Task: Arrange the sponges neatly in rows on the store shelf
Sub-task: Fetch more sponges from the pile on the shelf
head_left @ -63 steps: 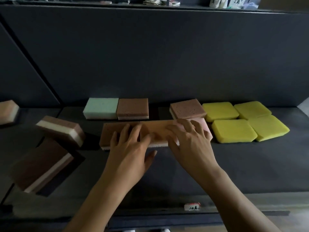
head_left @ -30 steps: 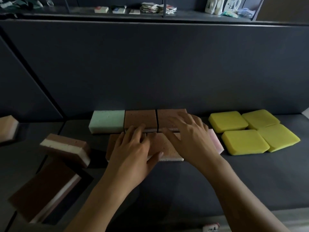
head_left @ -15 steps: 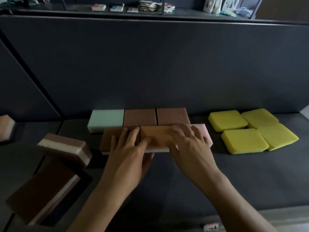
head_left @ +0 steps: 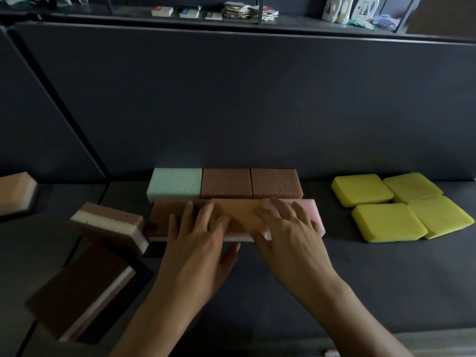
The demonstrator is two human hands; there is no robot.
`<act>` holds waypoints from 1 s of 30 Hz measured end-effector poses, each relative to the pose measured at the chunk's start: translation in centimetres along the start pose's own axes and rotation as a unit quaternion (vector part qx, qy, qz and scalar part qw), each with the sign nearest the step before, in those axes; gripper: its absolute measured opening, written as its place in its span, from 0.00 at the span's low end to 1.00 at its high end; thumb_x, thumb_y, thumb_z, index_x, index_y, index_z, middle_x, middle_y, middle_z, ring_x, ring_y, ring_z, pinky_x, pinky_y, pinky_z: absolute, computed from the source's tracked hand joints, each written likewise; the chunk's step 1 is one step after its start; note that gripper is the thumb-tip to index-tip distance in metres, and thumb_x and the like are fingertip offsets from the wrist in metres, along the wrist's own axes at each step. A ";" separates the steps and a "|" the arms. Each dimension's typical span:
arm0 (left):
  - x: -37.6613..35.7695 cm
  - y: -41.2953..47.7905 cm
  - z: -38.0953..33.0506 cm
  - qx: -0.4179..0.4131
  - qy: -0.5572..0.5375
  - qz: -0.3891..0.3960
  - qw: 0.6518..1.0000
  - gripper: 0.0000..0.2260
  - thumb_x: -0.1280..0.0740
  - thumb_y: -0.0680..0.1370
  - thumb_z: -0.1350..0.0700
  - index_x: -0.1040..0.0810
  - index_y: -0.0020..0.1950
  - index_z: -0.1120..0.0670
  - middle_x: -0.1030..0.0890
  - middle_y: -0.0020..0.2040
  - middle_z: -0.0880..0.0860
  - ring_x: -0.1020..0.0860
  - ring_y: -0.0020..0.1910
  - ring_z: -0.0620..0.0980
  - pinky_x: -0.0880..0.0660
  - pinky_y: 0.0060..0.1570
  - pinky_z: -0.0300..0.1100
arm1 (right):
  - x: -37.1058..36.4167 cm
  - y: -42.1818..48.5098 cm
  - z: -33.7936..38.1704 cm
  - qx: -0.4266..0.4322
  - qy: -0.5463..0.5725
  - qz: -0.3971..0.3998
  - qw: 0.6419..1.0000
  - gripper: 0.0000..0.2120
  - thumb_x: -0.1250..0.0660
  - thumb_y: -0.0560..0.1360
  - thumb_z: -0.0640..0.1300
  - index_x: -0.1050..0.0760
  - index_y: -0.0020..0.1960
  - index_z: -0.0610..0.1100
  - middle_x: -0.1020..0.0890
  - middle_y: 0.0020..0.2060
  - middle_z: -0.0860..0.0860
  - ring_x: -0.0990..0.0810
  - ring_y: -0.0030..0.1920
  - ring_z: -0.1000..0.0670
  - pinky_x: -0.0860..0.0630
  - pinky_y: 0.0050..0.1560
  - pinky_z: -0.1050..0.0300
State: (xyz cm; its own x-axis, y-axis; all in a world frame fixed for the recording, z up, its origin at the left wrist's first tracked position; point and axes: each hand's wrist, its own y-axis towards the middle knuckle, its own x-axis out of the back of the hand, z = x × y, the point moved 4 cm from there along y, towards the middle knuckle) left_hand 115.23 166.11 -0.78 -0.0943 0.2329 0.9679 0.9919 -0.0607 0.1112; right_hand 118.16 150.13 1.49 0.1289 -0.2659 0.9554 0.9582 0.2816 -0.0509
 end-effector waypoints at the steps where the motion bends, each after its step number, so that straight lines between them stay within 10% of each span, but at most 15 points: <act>1: 0.1 0.0 0.2 0.003 -0.003 0.001 1.000 0.23 0.38 0.72 0.41 0.27 0.66 0.46 0.31 0.72 0.53 0.34 0.72 0.63 0.33 0.64 0.67 | -0.2 0.0 0.3 0.002 0.000 0.001 1.000 0.21 0.40 0.81 0.56 0.37 0.73 0.59 0.40 0.76 0.55 0.45 0.77 0.42 0.41 0.72 0.43; 30: -0.1 0.1 2.9 -0.012 0.032 -0.040 0.999 0.25 0.36 0.73 0.43 0.26 0.68 0.50 0.29 0.71 0.61 0.31 0.69 0.68 0.37 0.65 0.66 | -1.3 1.2 3.2 0.009 0.032 -0.039 0.999 0.22 0.36 0.79 0.52 0.33 0.72 0.53 0.36 0.75 0.51 0.45 0.77 0.40 0.46 0.75 0.41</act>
State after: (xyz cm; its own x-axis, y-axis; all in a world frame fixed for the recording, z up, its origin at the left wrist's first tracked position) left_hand 115.55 168.94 -1.54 -0.1784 0.1748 0.9683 0.9789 -0.0679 0.1926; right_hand 118.30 153.74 1.09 0.0700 -0.3453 0.9359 0.9612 0.2742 0.0293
